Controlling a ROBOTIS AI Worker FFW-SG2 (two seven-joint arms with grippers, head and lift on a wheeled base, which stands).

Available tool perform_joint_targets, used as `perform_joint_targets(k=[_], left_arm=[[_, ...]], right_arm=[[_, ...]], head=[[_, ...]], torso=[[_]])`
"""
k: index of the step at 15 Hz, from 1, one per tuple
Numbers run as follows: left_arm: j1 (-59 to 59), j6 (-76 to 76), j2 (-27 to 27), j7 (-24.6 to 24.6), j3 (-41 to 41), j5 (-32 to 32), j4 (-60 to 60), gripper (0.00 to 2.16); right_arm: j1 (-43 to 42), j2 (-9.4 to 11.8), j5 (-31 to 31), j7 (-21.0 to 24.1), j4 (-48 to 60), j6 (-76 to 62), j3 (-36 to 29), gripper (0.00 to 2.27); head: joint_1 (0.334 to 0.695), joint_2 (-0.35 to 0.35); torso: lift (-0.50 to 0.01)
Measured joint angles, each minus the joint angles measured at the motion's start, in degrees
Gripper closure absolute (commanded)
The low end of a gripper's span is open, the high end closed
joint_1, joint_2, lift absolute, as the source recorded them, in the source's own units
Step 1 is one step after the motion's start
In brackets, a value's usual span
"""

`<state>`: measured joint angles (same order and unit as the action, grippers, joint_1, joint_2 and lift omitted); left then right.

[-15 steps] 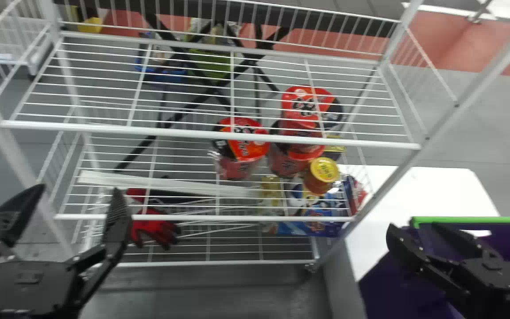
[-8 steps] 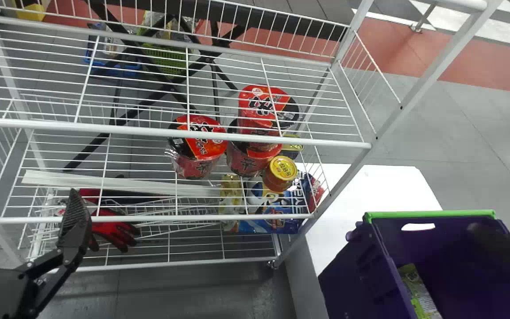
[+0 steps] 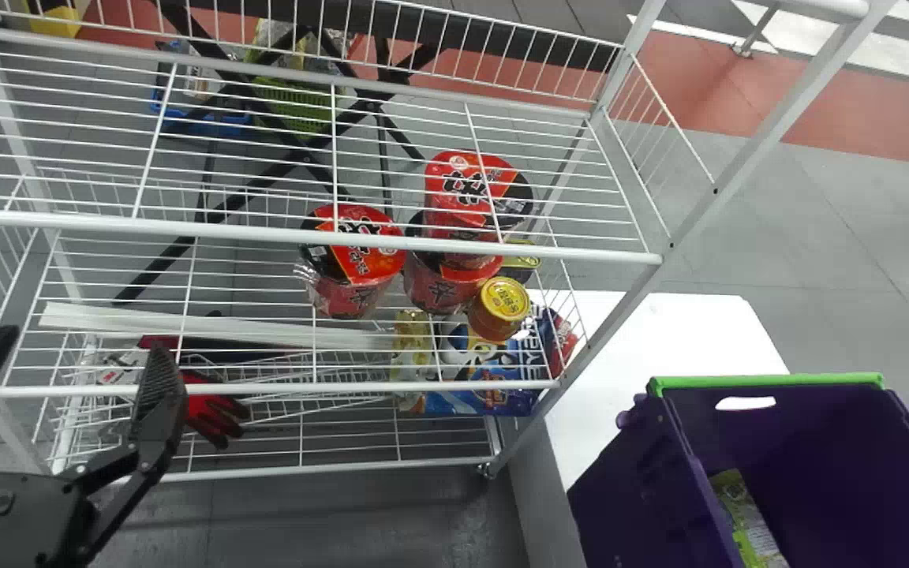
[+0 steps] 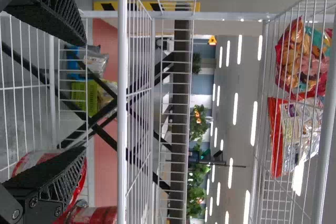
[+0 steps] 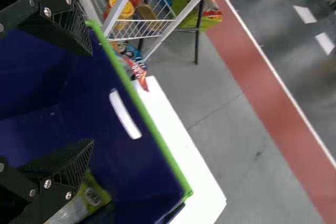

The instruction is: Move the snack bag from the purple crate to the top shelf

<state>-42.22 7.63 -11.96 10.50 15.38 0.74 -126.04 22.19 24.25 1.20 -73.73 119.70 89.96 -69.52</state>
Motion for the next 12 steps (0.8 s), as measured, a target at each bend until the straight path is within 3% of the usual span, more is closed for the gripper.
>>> perform_joint_targets(k=[1, 4, 10, 12], left_arm=[[0.06, -0.13, -0.07, 0.49, 0.43, 0.54, 0.15, 0.11], [-0.29, -0.2, -0.51, 1.03, 1.39, 1.25, -0.12, 0.11], [-1.41, 0.11, -1.28, 1.91, 1.73, 2.37, -1.53, 0.11], [-1.33, 0.15, -1.59, 1.81, 1.64, 2.08, -1.51, 0.11]], right_arm=[[0.8, 1.22, 3.7, -3.86, -1.96, -0.2, 1.53, 0.29], [2.88, 4.41, 12.25, -4.23, -8.04, -5.31, 5.71, 0.29], [4.92, 9.26, 19.77, -4.22, -27.0, -23.77, 16.45, 0.29], [4.63, 9.69, 21.32, -4.22, -31.96, -28.12, 20.7, 0.29]], head=[[0.695, -0.35], [0.695, -0.35], [0.695, -0.35], [0.695, -0.35]], torso=[[-0.456], [-0.456], [-0.456], [-0.456]])
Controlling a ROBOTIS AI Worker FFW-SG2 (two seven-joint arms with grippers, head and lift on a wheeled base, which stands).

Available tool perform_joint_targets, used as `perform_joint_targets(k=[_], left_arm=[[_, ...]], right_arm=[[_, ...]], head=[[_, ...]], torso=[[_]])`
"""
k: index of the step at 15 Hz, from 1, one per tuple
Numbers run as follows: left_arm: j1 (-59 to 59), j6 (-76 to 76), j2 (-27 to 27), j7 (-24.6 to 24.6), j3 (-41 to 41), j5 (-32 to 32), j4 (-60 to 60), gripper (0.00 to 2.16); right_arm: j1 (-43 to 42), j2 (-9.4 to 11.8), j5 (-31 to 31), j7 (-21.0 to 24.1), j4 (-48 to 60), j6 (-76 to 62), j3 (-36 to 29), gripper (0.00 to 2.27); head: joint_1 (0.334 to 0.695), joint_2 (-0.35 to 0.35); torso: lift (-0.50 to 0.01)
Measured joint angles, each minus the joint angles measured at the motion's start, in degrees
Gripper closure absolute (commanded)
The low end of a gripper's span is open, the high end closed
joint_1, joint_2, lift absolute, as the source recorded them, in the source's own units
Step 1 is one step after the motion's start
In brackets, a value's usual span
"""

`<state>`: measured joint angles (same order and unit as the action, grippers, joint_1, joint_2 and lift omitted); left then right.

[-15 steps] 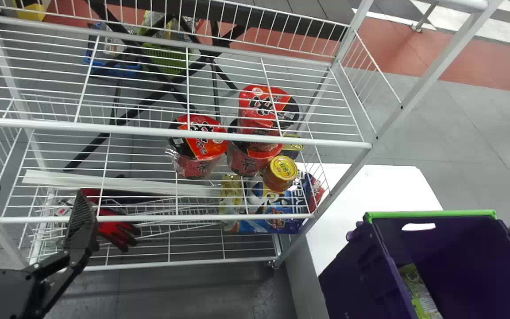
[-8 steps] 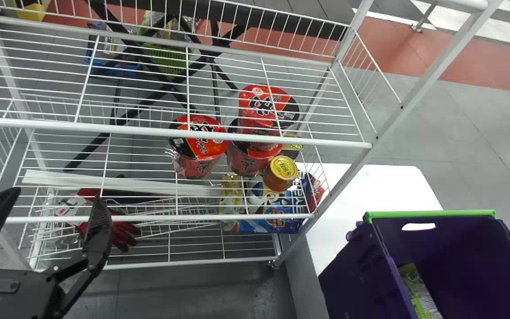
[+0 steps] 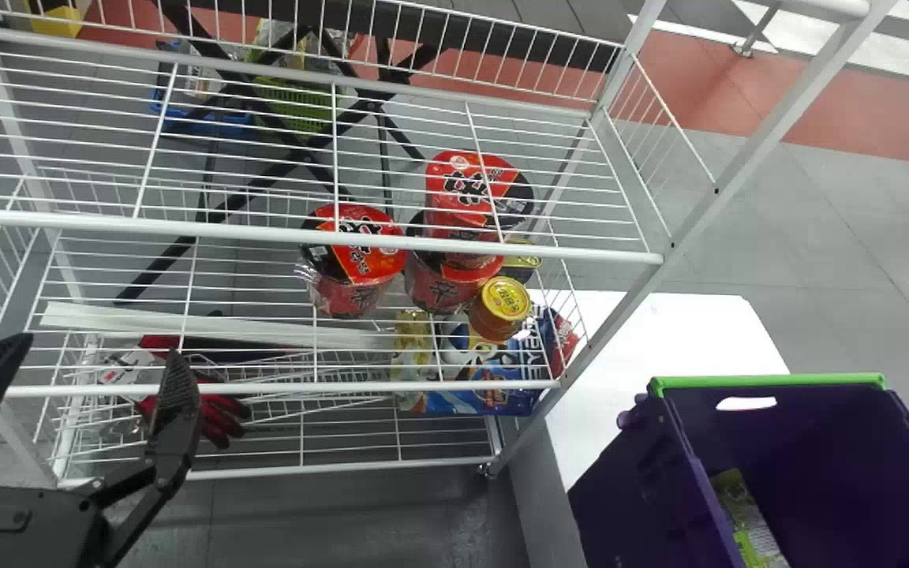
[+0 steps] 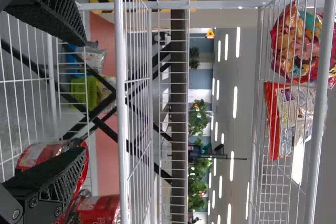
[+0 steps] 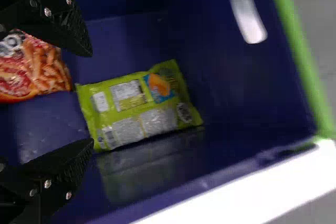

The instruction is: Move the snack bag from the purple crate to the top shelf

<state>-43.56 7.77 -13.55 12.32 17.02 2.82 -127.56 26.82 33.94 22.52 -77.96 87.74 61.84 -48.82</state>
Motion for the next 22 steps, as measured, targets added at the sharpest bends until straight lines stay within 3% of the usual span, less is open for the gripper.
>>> perform_joint_targets(k=[5, 10, 14, 19, 22], left_arm=[[1.58, 0.19, -0.44, -0.02, -0.1, -1.79, 1.63, 0.11], [4.86, 0.69, -0.7, -0.51, -0.42, -4.75, 5.6, 0.11], [6.64, 2.89, -0.78, -0.97, -0.68, -6.85, 8.86, 0.11], [8.02, 5.86, -0.83, -1.85, -1.12, -8.89, 11.45, 0.11], [8.84, 7.85, -1.03, -2.21, -1.19, -10.01, 13.0, 0.11]], right_arm=[[-0.73, -1.66, 2.7, 0.0, -6.55, -7.45, 7.79, 0.29], [-1.24, -5.05, 6.93, 0.0, -13.74, -15.7, 12.58, 0.29], [-0.13, -6.63, 7.26, 0.0, -18.82, -21.53, 10.73, 0.29], [4.07, -11.26, 4.12, 0.0, -21.15, -26.99, 5.96, 0.4], [5.96, -13.39, 2.11, 0.0, -22.45, -29.8, 3.76, 0.29]], head=[[0.695, -0.35], [0.695, -0.35], [0.695, -0.35], [0.695, -0.35], [0.695, -0.35]], torso=[[-0.456], [-0.456], [-0.456], [-0.456], [-0.456]])
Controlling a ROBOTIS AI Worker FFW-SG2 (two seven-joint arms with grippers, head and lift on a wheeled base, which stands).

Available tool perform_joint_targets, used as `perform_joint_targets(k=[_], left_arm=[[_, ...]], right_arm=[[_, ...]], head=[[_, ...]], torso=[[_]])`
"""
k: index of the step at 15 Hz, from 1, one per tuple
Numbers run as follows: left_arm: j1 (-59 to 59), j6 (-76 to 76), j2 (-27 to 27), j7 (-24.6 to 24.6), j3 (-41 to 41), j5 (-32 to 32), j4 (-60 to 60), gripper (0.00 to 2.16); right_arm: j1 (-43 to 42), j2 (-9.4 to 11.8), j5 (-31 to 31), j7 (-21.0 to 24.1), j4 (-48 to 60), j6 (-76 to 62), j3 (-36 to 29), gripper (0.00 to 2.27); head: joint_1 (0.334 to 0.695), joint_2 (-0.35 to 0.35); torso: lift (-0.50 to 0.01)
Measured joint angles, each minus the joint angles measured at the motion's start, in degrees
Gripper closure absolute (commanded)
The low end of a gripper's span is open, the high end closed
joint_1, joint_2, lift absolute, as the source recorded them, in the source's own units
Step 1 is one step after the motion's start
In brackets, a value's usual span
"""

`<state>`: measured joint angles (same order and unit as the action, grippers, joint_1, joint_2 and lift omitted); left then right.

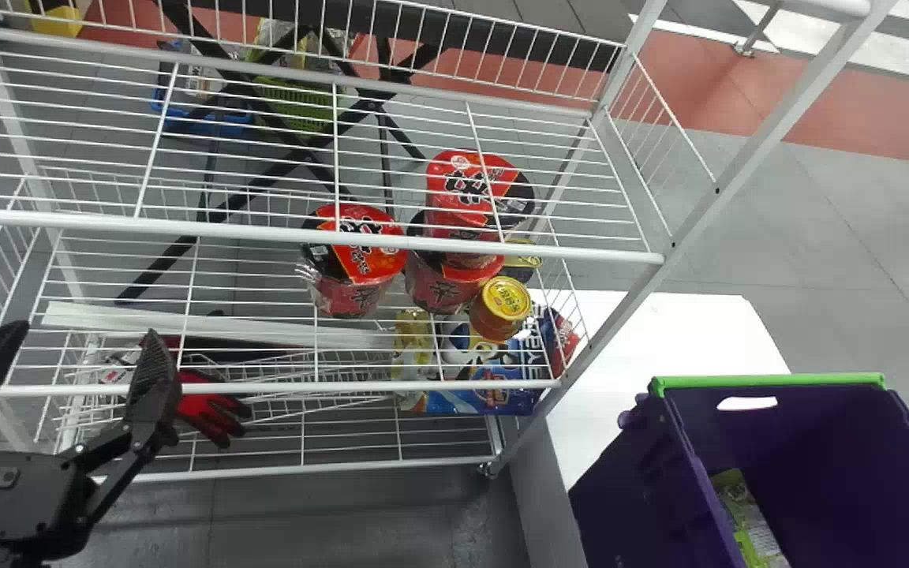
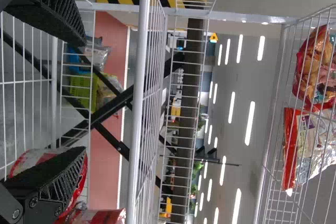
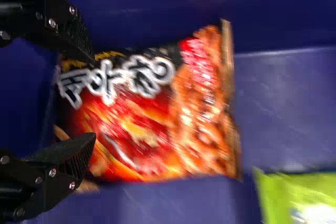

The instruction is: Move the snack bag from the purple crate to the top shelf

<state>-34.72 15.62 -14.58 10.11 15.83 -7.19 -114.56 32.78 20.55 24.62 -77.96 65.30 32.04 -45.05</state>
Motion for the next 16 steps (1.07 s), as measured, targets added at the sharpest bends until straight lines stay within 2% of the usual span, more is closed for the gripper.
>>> perform_joint_targets(k=[5, 10, 16], left_arm=[[1.16, 0.75, 0.16, -1.05, 0.12, -1.14, 1.48, 0.11], [1.28, 0.83, 0.26, -1.05, -0.1, -1.33, 1.87, 0.11], [1.75, 0.76, 0.2, -1.06, -0.1, -1.42, 2.02, 0.11]], right_arm=[[1.53, -0.85, -1.6, 0.26, 0.24, -3.11, -3.51, 0.3], [1.58, -1.86, -1.92, 7.35, 0.07, -5.61, -2.97, 0.3], [1.07, -2.96, -1.76, 12.16, -0.51, -7.31, -0.82, 0.3]], head=[[0.695, -0.35], [0.695, -0.35], [0.695, -0.35]], torso=[[-0.456], [-0.456], [-0.456]])
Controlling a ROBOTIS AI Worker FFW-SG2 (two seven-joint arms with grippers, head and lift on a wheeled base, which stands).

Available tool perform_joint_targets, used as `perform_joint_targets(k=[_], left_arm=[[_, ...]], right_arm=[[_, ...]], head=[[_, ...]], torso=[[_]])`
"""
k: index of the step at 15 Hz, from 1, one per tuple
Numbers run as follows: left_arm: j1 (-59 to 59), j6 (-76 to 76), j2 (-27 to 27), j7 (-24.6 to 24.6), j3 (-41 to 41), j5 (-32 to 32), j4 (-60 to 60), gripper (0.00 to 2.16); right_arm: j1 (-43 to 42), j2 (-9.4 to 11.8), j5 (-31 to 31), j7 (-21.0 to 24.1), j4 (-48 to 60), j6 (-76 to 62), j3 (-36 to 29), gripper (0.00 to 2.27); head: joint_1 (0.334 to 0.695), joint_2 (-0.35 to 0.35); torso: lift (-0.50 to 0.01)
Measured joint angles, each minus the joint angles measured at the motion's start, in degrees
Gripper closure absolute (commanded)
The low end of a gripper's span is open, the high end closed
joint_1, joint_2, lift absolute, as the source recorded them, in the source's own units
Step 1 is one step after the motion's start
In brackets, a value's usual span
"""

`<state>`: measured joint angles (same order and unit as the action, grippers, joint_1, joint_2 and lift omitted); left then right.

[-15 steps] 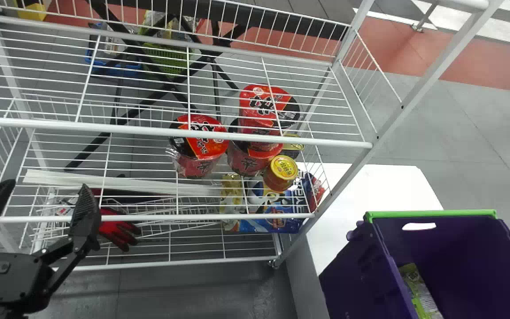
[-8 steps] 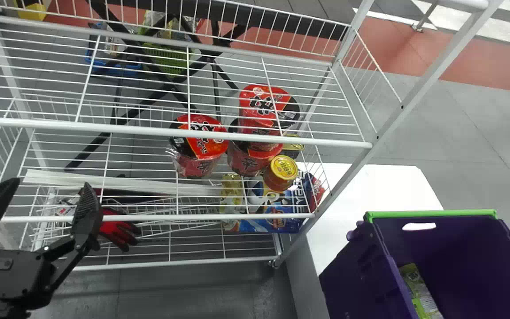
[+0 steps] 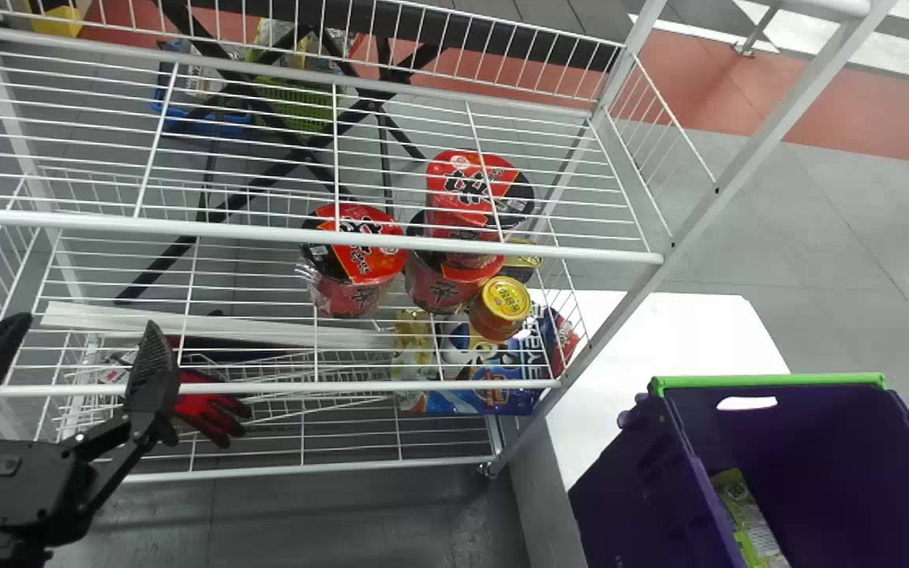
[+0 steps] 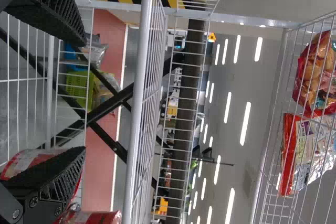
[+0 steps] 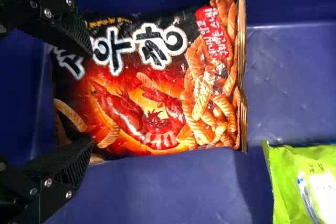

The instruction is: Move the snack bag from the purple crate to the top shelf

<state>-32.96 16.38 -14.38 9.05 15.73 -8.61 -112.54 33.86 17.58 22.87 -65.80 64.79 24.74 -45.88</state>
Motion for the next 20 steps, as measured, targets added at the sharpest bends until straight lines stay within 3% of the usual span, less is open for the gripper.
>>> perform_joint_targets(k=[5, 6, 8, 9, 20], left_arm=[[-0.08, -0.04, -0.21, 0.09, -0.4, -0.17, 0.16, 0.11], [-0.08, -0.11, -0.21, 0.05, -0.42, -0.18, 0.19, 0.11], [-0.02, -0.32, -0.2, 0.0, -0.44, -0.18, 0.22, 0.11], [0.08, -0.49, -0.19, 0.0, -0.44, -0.18, 0.22, 0.11], [0.68, -1.02, 0.06, 0.07, -0.42, -0.28, 0.84, 0.11]], right_arm=[[-2.37, -0.31, -0.08, 1.77, -1.97, -0.45, 1.79, 0.31], [-2.52, -0.3, -0.05, 1.92, -2.17, -0.39, 2.08, 0.5], [-2.71, -0.26, -0.02, 2.0, -2.52, -0.11, 2.44, 1.34], [-2.78, -0.25, -0.02, 2.0, -2.57, 0.26, 2.51, 1.62], [-2.7, -0.74, -0.28, 1.97, -0.59, 1.12, 1.74, 1.66]], head=[[0.695, -0.35], [0.695, -0.35], [0.695, -0.35], [0.695, -0.35], [0.695, -0.35]], torso=[[-0.456], [-0.456], [-0.456], [-0.456], [-0.443]])
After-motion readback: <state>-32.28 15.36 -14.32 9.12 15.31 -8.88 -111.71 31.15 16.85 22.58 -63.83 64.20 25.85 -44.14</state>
